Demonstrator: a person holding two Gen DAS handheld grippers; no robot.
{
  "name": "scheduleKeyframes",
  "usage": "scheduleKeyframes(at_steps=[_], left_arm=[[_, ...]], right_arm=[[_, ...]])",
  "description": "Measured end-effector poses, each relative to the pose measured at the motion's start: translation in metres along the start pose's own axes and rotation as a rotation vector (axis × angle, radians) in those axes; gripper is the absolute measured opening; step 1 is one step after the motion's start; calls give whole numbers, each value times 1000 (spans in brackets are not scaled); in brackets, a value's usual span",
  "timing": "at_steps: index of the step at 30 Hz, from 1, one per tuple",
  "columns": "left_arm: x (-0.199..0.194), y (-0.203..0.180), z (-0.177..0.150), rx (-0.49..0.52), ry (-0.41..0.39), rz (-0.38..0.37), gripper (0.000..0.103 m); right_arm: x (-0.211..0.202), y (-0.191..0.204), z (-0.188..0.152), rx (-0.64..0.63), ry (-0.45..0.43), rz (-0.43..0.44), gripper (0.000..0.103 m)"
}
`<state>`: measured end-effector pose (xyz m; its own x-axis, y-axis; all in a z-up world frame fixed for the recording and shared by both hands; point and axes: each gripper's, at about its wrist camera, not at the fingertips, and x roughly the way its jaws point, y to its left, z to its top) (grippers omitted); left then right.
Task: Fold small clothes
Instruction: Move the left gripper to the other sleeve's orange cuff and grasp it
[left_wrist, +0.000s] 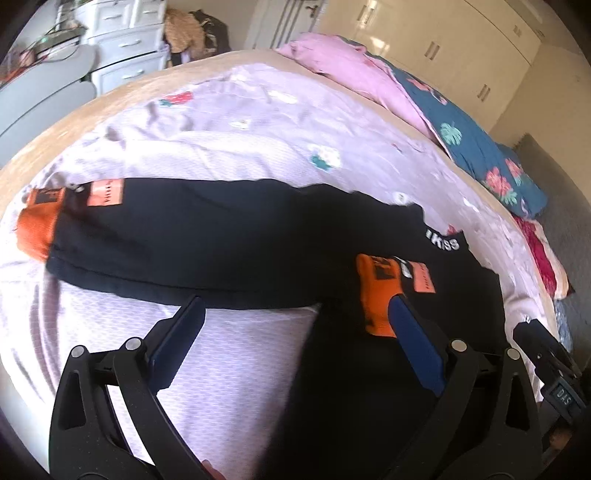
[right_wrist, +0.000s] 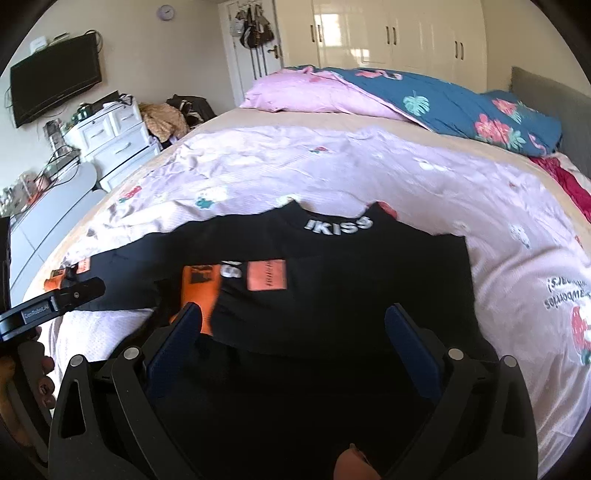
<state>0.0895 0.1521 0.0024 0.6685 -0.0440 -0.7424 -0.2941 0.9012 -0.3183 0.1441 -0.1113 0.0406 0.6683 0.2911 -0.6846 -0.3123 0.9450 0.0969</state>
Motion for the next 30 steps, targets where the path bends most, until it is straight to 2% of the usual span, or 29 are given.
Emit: scheduleKeyframes(at_steps=[10, 30], left_arm=[[-16, 49, 11, -89, -65, 84, 93], [-27, 137, 15, -262, -120, 233, 93]], right_arm=[[11, 46, 13, -59, -3, -19, 99], [23, 132, 14, -219, 16, 112, 99]])
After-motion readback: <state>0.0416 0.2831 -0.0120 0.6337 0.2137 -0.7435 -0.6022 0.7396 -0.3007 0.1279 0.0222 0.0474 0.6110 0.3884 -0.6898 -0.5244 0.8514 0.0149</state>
